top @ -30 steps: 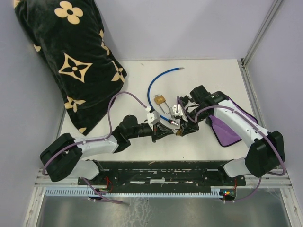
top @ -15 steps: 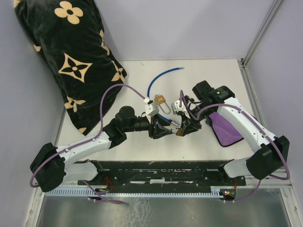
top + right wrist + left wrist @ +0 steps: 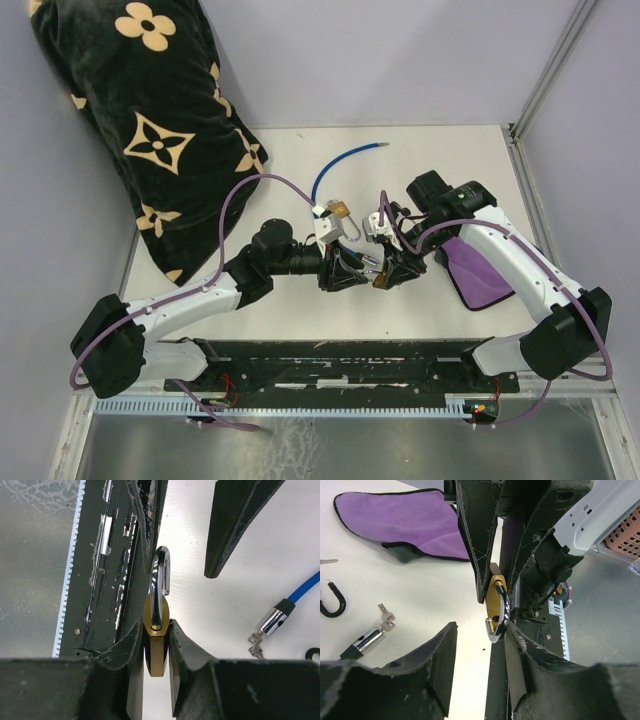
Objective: Lock with the key
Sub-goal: Lock the lock.
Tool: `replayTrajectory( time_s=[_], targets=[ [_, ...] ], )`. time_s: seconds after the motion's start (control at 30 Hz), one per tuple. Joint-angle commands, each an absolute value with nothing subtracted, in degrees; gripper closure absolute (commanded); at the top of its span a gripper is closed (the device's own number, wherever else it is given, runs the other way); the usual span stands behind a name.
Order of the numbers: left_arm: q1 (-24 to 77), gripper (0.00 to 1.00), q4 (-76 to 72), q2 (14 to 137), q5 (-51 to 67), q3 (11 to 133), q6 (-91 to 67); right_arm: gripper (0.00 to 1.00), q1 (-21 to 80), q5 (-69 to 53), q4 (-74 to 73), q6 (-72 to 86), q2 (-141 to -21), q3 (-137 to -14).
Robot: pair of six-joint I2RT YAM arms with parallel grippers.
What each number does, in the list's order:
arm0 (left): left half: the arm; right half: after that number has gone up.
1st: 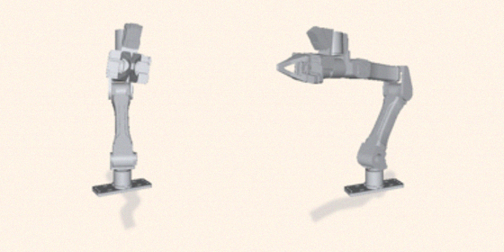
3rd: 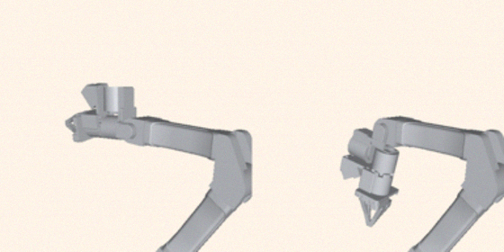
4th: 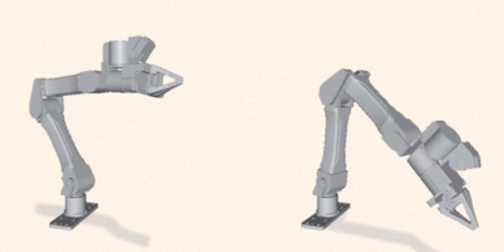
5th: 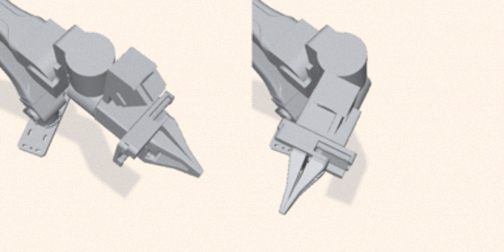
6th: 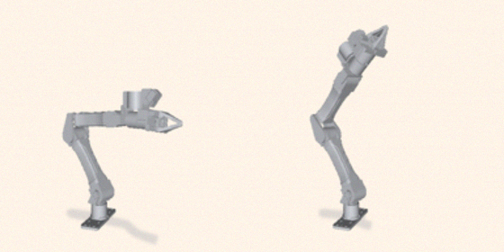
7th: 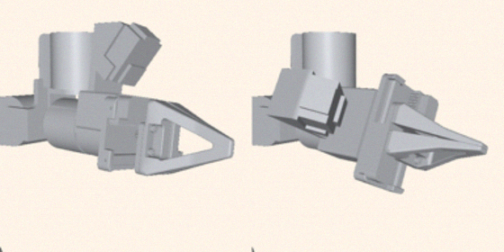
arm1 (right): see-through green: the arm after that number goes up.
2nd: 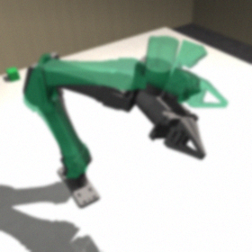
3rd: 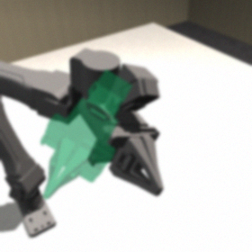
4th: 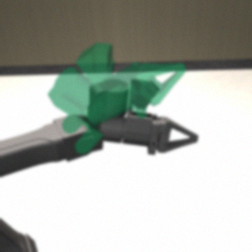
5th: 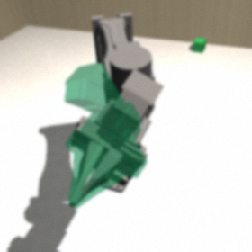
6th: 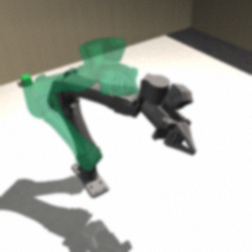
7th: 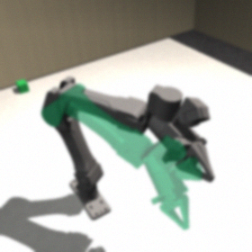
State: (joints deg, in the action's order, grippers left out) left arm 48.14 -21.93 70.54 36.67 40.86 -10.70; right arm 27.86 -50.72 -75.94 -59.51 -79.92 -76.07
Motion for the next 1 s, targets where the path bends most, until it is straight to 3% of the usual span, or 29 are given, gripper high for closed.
replayTrajectory(
  time_s=[0.0, 0.43, 0.57, 0.7, 0.97],
  targets=[
    [48.42, 0.53, -25.44, 71.44, 37.76, 43.53, -13.59, 0.98, 28.25, -53.97, -75.93, -58.47, -79.47, -79.34],
    [48.74, 0.49, -28.83, 69.28, 38.82, 42.11, -15.69, 0.98, 28.49, -52.91, -75.69, -57.31, -80.44, -79.63],
    [48.78, 0.56, -28.66, 69.9, 39.84, 42.1, -16.43, 0.98, 28.51, -53.0, -75.22, -56.53, -80.35, -79.8],
    [48.73, 0.72, -27.8, 71.02, 41.45, 42.86, -16.95, 0.98, 28.52, -52.8, -75.09, -56.18, -80.39, -80.08],
    [48.78, 0.62, -26.12, 71.09, 41.46, 43.71, -16.0, 0.98, 28.53, -52.67, -75.49, -55.99, -80.59, -81.1]
  ],
)
